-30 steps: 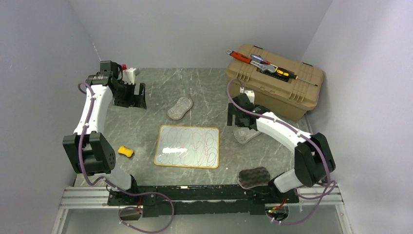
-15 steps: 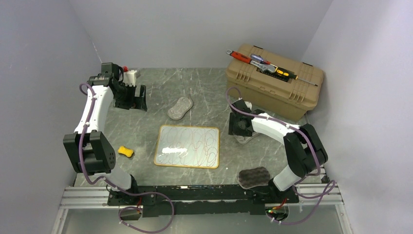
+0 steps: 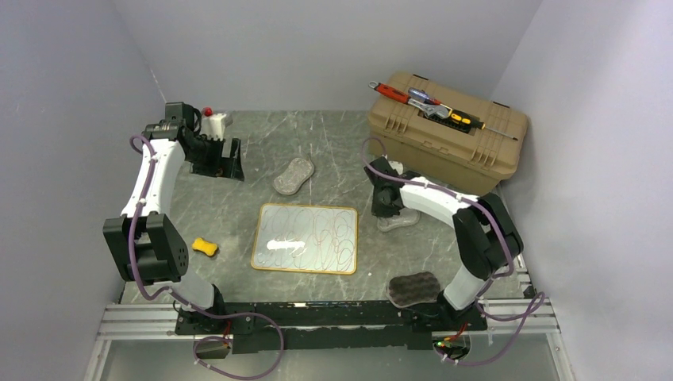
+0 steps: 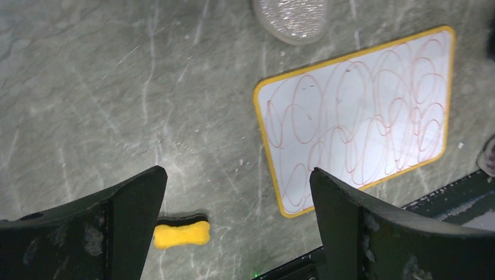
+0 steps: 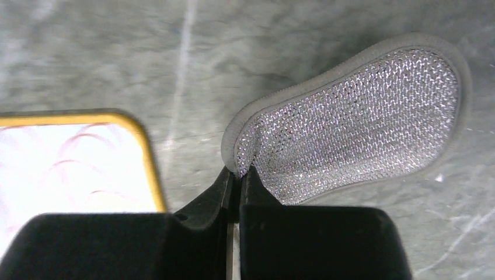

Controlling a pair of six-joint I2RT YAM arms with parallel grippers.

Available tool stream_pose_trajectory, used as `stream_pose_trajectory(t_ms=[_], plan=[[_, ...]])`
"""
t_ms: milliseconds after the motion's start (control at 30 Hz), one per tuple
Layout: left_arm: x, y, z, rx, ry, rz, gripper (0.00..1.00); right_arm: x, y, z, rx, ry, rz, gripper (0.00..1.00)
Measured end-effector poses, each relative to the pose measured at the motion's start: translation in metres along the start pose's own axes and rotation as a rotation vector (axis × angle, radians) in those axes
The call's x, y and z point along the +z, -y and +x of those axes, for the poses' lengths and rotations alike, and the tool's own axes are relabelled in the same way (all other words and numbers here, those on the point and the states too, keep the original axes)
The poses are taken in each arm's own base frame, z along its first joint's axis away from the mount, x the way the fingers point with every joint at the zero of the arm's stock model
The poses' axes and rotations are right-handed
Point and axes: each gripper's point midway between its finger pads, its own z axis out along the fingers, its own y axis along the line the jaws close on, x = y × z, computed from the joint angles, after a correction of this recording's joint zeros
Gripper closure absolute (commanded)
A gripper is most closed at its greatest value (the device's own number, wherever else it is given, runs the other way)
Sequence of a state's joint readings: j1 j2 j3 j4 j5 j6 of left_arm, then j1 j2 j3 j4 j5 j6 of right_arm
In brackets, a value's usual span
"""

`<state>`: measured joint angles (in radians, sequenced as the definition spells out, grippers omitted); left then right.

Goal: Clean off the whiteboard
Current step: Pick up the whiteboard eraser from the center of the board, then adjust the whiteboard eraser.

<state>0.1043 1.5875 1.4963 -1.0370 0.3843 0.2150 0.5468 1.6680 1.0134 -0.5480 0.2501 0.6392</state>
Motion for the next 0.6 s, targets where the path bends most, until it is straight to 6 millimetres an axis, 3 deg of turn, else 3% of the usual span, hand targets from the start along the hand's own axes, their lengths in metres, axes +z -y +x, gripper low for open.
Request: stream_pose_trajectory(t_ms=[133,233,333,500,600], plan=[[0.001,0.017,-0.004,0.063,0.023,0.094,0.01,-0.026,-0.032,-0.019,0.059,0.04,-0.133,1.0],[0.004,0.041,-0.003,0.158,0.037,0.176,0.01,-0.065,-0.065,-0.044,0.132,0.116,-0.298,1.0],[0.008,0.08,0.01,0.302,0.025,0.25,0.01,-0.112,-0.101,-0.064,0.215,0.202,-0.484,1.0],[0.002,0.155,0.041,0.608,0.04,0.367,0.0,-0.173,-0.159,-0.062,0.307,0.242,-0.728,1.0],[-0.013,0.166,0.047,0.711,0.124,0.371,0.0,-0.192,-0.184,-0.054,0.359,0.227,-0.834,1.0]])
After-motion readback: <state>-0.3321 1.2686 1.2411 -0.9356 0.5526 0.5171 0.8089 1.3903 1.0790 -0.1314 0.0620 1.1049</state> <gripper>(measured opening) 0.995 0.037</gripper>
